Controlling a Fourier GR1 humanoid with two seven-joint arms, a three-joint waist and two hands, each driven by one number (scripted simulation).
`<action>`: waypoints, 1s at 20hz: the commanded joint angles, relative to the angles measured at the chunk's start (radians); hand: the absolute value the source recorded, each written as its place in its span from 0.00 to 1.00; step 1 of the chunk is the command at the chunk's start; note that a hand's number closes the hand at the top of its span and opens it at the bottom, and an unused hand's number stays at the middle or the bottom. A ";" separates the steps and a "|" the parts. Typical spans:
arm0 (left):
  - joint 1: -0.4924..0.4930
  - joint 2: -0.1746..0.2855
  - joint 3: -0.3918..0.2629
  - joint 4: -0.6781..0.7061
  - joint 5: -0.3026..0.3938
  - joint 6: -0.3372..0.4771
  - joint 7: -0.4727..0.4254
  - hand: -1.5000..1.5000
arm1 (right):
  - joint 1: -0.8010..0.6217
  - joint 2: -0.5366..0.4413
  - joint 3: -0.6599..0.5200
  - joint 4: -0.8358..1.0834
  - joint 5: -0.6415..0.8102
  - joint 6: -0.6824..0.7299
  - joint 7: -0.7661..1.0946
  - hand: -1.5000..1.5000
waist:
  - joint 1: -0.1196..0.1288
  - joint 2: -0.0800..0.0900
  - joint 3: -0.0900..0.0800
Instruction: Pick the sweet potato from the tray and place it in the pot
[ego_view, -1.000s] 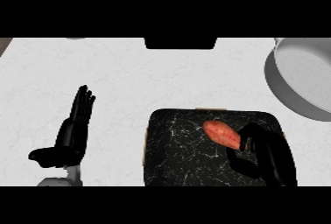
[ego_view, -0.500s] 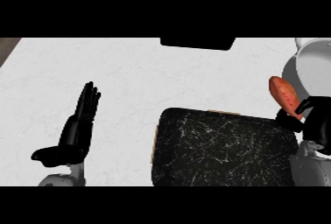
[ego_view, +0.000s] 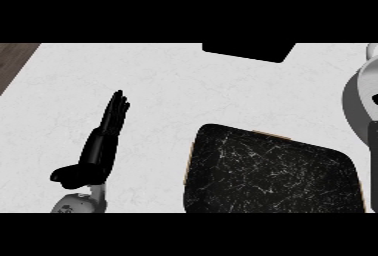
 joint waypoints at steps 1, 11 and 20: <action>-0.025 -0.005 -0.014 0.013 0.000 -0.011 0.021 0.50 | -0.169 -0.063 -0.049 0.145 0.124 0.069 0.185 1.00 | 0.017 0.000 0.003; -0.038 -0.010 0.014 0.036 0.007 0.002 0.021 0.50 | -0.402 -0.114 -0.160 0.460 0.309 0.060 0.287 1.00 | -0.043 -0.021 0.009; 0.022 -0.015 0.033 0.052 0.009 0.019 -0.019 0.50 | -0.459 -0.117 -0.265 0.671 0.385 -0.068 0.317 1.00 | -0.086 -0.032 0.011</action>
